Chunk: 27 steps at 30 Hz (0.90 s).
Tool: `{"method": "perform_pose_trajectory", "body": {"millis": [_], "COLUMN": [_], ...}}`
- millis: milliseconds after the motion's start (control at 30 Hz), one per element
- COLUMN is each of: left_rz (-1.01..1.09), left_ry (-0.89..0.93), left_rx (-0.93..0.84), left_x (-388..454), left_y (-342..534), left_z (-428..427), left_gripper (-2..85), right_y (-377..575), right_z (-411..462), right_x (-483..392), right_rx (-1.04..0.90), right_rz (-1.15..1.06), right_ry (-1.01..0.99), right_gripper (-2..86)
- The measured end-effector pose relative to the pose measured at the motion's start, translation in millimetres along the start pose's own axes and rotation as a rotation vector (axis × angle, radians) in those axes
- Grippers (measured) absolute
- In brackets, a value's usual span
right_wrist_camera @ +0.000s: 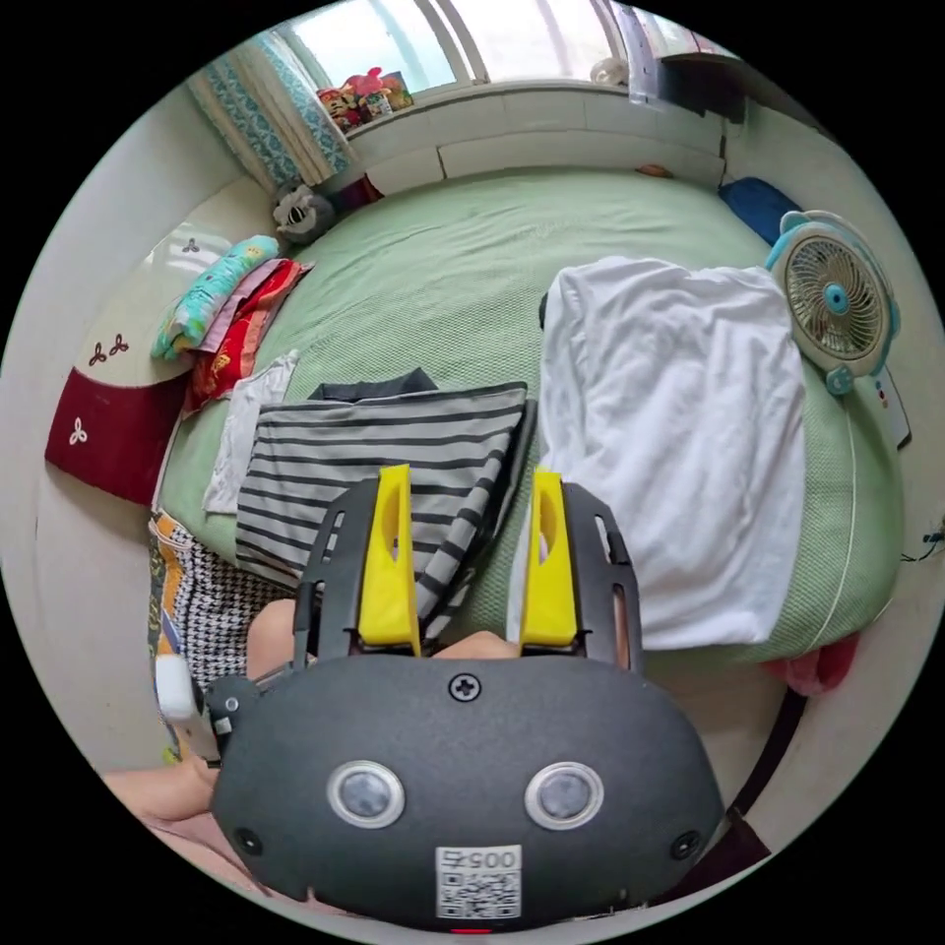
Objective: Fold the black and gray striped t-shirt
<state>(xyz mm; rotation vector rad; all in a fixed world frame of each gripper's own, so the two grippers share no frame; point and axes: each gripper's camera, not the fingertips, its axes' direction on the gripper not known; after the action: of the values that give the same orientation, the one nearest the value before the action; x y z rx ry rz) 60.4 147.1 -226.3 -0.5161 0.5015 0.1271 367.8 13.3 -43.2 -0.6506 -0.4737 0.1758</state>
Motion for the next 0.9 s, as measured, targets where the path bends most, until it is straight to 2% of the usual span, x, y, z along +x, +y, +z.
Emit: {"method": "perform_pose_trajectory", "body": {"millis": [167, 333, 767, 900], "left_rz": [-0.008, -0.020, -0.059, -0.050], "left_ry": [0.032, 0.059, 0.103, 0.107], "left_rx": [0.005, 0.024, 0.055, 0.053], "left_x": [-24.1, -50.4, -104.2, -113.4], "left_y": [7.3, 14.5, 35.2, 42.6], "left_z": [-12.4, -25.1, -57.9, -70.3], "left_gripper": [1.1, 0.9, 0.8, 0.8], "right_y": [-60.1, -91.1, -141.1, -150.1], "right_z": [55.9, 91.9, 138.5, 134.7], "right_x": [22.4, 36.1, 47.7, 48.1], "right_rx": [-0.160, -0.217, -0.233, -0.174], "right_rz": [0.133, 0.201, 0.272, 0.295], "right_ry": [-0.020, -0.001, 0.024, -0.010], "right_gripper": [16.9, 16.5, 14.0, 9.9]}}
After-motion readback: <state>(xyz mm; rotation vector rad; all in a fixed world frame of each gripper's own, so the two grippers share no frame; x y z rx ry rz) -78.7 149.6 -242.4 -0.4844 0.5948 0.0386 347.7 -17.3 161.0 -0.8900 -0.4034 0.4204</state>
